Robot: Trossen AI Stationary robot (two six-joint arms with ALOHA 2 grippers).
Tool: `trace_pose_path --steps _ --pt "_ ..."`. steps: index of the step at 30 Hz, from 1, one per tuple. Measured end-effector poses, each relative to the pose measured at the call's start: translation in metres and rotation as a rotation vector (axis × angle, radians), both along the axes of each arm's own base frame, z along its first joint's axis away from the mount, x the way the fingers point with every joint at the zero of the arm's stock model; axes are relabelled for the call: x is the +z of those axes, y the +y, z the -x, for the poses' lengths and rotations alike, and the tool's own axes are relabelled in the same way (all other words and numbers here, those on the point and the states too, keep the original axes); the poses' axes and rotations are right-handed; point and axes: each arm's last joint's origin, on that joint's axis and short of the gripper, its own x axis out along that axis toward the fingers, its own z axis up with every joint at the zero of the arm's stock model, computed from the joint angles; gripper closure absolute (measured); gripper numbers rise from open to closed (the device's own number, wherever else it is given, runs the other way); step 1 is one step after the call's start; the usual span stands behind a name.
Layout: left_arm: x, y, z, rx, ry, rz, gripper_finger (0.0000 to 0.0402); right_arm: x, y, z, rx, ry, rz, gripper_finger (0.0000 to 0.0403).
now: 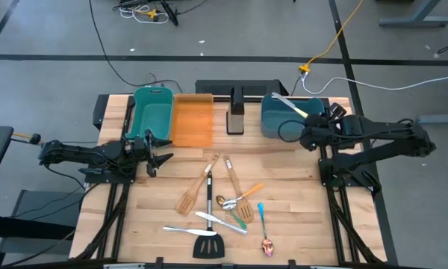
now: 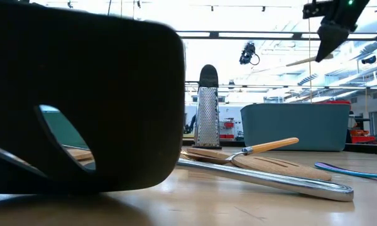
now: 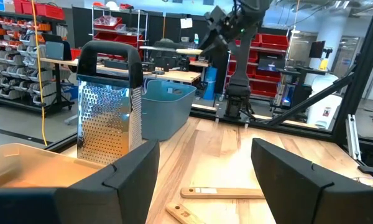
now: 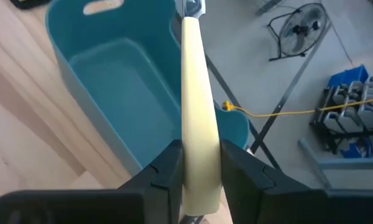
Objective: Pick & Place Kitchen Items
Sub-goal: Put the yellow table knife into the blue bin
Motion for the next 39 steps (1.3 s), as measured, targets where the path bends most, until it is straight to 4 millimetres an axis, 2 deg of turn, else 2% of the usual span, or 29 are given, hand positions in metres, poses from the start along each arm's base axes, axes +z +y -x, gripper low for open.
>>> trace_pose_path --steps 11,16,20,30,39 --pt "0.0 0.0 0.0 0.0 0.0 -0.001 0.0142 -0.035 -0.029 -0.007 0.004 0.062 -0.023 0.031" --pt "0.0 0.0 0.0 0.0 0.0 0.001 0.0142 -0.045 -0.041 -0.003 -0.047 0.1 -0.028 0.031" --pt "0.0 0.0 0.0 0.0 0.0 -0.001 0.0142 -0.054 -0.048 -0.005 -0.016 0.085 -0.071 0.031" --pt "0.0 0.0 0.0 0.0 0.0 -0.001 0.0142 -0.07 -0.058 -0.006 0.057 0.086 -0.132 0.031" --pt "0.0 0.0 0.0 0.0 0.001 -0.001 0.0142 -0.072 -0.067 -0.001 0.057 0.111 -0.15 0.031"
